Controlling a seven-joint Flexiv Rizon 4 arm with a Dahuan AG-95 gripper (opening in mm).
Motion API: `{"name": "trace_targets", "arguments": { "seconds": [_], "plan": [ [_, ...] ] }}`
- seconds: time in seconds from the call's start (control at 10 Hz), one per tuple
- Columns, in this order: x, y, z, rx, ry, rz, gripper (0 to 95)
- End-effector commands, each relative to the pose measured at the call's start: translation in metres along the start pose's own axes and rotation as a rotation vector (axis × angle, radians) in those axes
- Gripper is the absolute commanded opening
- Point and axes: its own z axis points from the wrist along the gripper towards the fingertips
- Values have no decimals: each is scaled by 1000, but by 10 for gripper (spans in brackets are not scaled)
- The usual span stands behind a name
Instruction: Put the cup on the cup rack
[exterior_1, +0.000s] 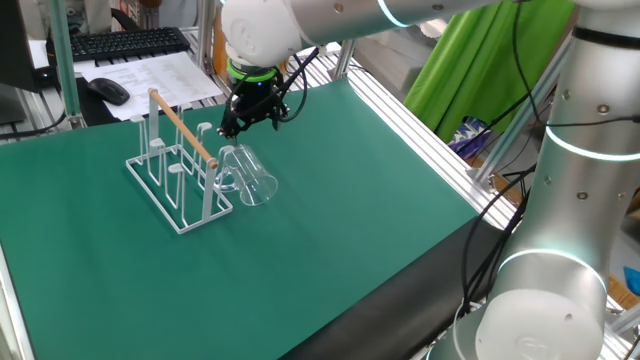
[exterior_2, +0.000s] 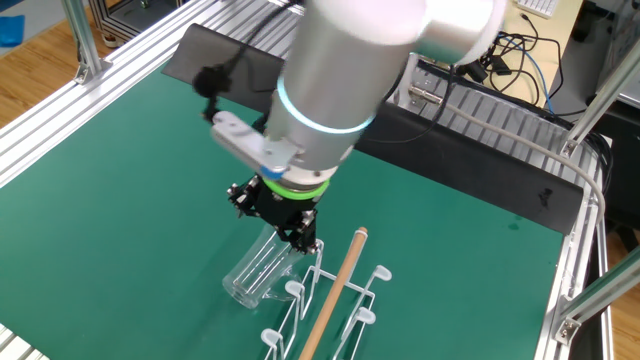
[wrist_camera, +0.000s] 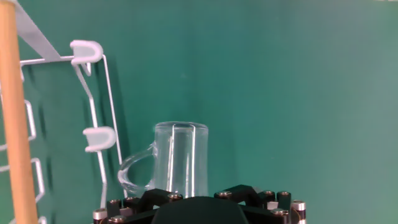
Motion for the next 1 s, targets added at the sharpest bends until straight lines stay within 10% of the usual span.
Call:
{"name": "trace_targets", "arguments": {
  "seconds": [0.1,1.0],
  "plan": [
    [0,3,6,-10,-7,18,950],
    [-6,7,40,-45,-11,42,950]
  ]
}}
